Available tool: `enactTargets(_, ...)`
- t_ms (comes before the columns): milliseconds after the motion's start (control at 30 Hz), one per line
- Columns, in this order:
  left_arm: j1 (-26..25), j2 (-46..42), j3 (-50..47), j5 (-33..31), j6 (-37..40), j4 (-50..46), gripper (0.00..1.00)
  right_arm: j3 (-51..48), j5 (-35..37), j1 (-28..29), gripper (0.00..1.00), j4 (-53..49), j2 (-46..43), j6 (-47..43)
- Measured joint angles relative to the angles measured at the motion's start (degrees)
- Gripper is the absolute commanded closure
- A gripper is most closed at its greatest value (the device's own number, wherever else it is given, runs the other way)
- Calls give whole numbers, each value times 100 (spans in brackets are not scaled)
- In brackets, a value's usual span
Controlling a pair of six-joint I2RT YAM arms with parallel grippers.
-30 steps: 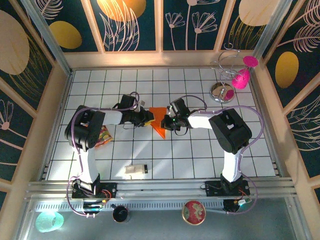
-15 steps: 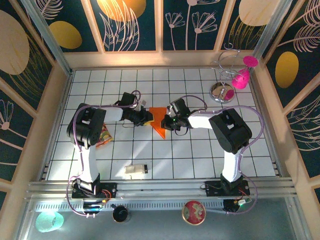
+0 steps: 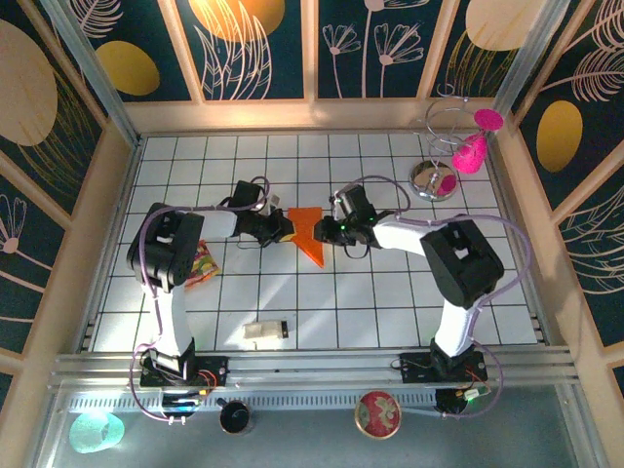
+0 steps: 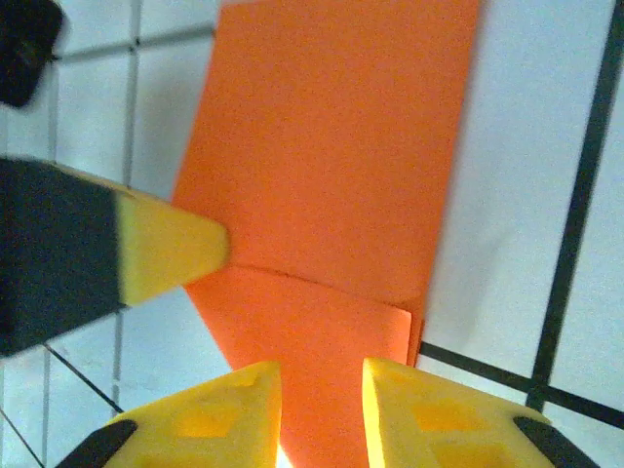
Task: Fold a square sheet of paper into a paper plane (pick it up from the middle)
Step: Fourth fold the wing at the center of the table.
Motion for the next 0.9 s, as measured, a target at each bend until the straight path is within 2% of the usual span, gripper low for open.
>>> enactTargets(200, -24, -415, -151, -549, -647, 157, 95, 0, 962, 157, 70, 24, -535, -501)
enactTargets(367, -94, -549, -151, -866, -1025, 212, 95, -17, 1615, 769, 69, 46, -527, -1023)
enactTargets(567, -157, -546, -144, -1045, -1252, 205, 95, 31, 2046, 1318, 68, 122, -127, -1364)
enactTargets(900, -162, -546, -83, -1058, -1370, 164, 94, 129, 2546, 1419, 64, 129, 317, -1386)
